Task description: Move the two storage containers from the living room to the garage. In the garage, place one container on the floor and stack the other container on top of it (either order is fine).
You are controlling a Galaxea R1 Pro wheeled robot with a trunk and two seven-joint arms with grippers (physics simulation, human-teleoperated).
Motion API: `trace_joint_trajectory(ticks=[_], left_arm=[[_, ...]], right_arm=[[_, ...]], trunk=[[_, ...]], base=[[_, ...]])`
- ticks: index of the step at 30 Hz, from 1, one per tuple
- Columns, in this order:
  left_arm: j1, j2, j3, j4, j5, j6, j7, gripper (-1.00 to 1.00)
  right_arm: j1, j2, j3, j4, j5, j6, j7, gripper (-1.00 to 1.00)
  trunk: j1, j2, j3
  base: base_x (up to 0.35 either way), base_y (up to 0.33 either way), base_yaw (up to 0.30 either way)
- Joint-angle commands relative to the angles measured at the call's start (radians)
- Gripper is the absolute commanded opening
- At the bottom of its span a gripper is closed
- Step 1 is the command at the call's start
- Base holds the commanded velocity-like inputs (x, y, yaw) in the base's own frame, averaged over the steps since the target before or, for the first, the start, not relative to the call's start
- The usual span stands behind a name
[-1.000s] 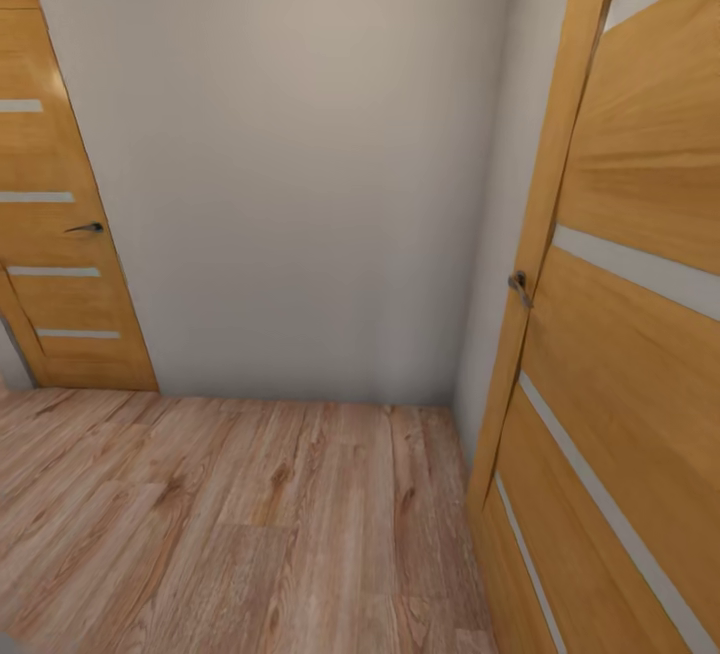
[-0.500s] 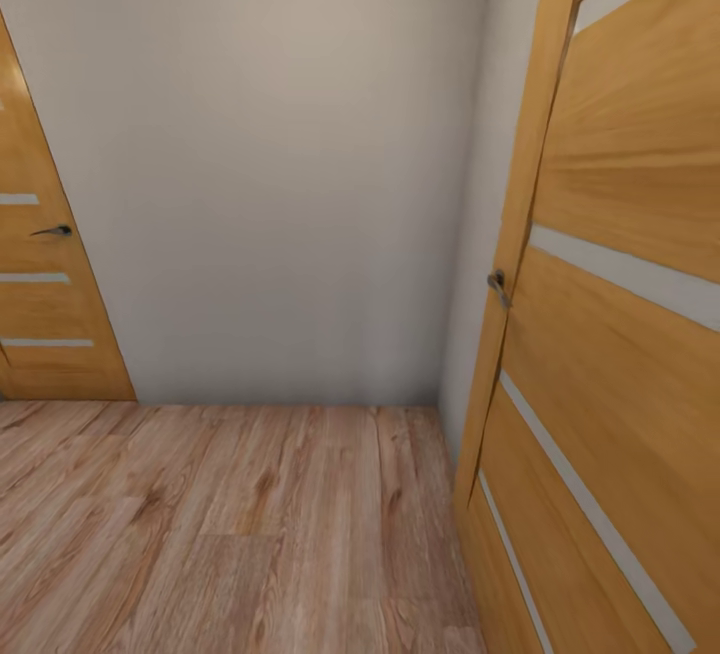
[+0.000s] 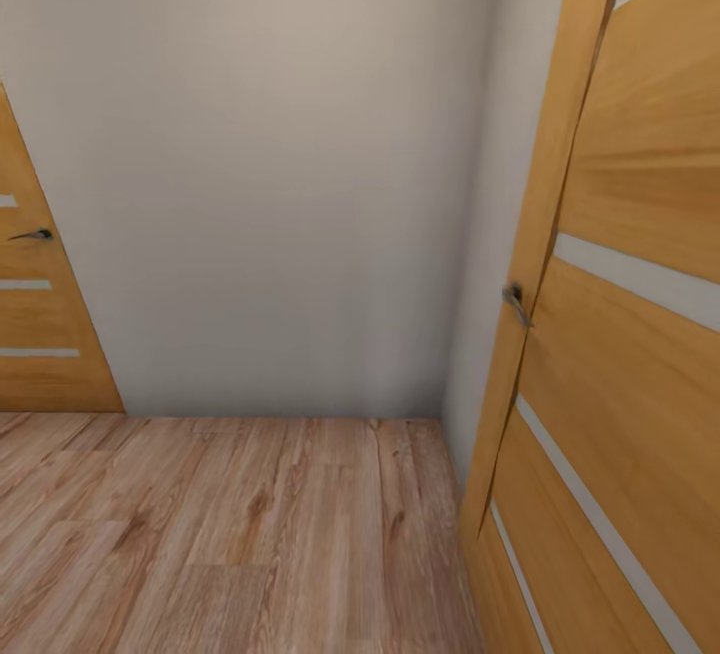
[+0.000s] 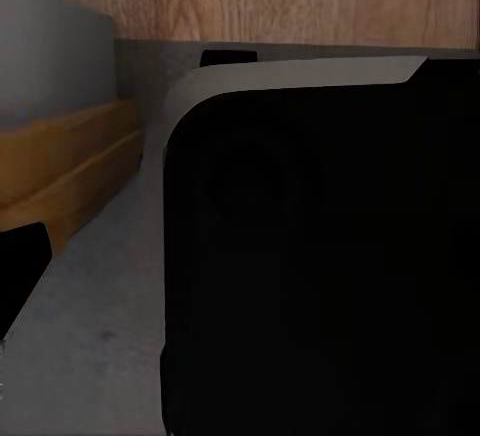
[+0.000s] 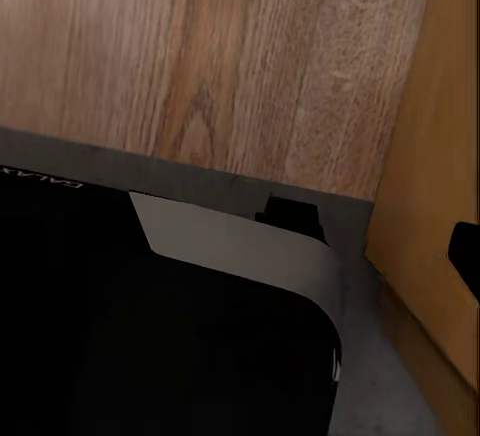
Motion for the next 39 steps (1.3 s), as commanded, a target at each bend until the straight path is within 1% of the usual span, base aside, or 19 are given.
trace_joint_trajectory(ticks=[1,8,22,26,39], left_arm=[[0.000,0.000,0.000,0.000,0.002,-0.002,0.000,1.00],[0.000,0.000,0.000,0.000,0.002,-0.002,0.001,1.00],[0.000,0.000,0.000,0.000,0.002,-0.002,0.002,1.00],[0.000,0.000,0.000,0.000,0.002,-0.002,0.002,1.00],[0.000,0.002,0.002,0.000,0.003,-0.001,0.001,1.00]], right_arm=[[-0.001,0.000,0.006,0.003,-0.011,-0.005,0.006,1.00],[-0.001,0.002,0.006,0.003,-0.011,-0.004,0.006,1.00],[-0.001,0.000,0.006,0.003,-0.010,-0.004,0.006,1.00],[-0.001,0.001,0.006,0.003,-0.012,-0.004,0.006,1.00],[-0.001,0.003,0.007,0.003,-0.011,0.001,0.006,1.00]], trunk=[[0.000,0.000,-0.001],[0.000,0.000,-0.001],[0.000,0.000,-0.001],[0.000,0.000,-0.001],[0.000,0.000,-0.001]], base=[[0.272,0.000,0.000],[0.233,0.000,0.014],[0.166,0.000,0.225],[0.165,0.000,0.017],[0.316,0.000,0.000]])
